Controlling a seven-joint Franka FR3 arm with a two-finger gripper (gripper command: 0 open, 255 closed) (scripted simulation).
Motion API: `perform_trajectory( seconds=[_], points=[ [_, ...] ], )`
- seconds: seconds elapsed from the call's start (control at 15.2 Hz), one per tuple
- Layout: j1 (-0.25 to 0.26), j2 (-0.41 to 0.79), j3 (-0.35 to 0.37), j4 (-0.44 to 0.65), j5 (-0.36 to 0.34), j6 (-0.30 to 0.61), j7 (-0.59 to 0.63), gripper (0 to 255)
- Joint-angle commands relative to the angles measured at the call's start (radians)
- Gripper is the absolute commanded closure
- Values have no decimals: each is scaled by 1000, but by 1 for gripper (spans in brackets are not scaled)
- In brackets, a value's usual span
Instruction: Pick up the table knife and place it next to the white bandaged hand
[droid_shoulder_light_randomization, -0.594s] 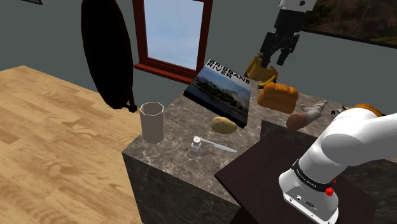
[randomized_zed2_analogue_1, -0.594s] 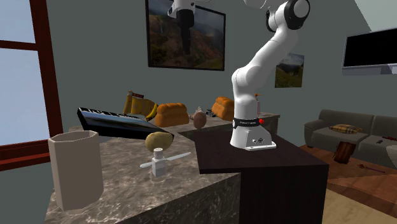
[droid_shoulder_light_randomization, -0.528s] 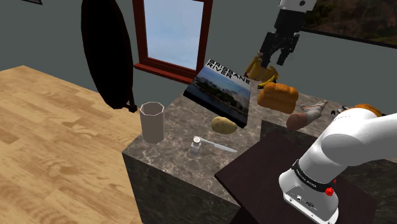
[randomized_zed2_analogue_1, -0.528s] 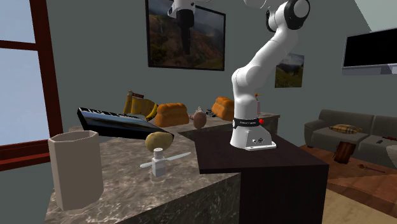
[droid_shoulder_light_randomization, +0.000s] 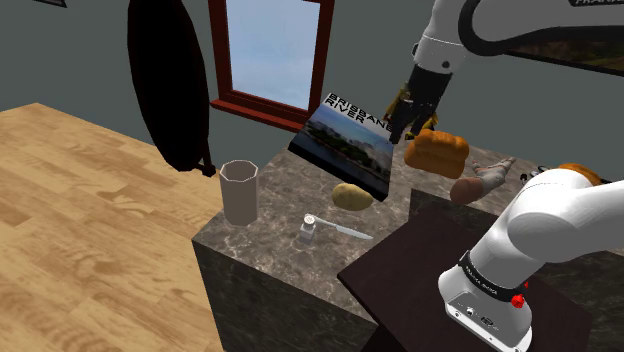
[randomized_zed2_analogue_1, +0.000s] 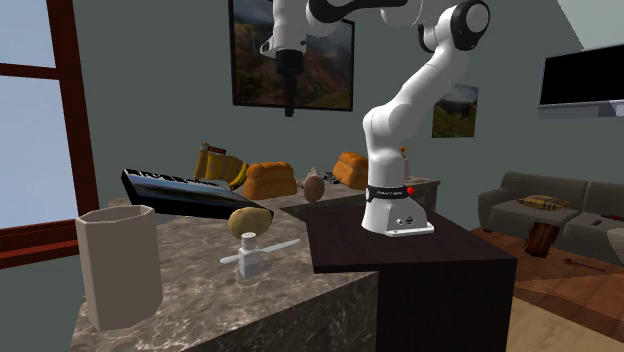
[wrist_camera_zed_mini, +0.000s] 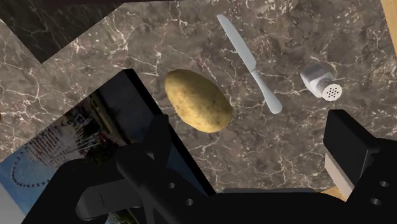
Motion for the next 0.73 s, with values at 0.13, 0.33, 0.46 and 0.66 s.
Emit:
perform_trajectory(
  seconds=[0.13, 0.33, 0.46, 0.66],
  points=[
    [30, 20, 22, -127, 7, 181, -40, 0],
    [51, 64, 38, -207, 11, 328, -68, 0],
    [64, 108, 50, -252, 13, 433, -87, 0],
    [80, 201, 69, -307, 14, 603, -112, 0]
  ],
)
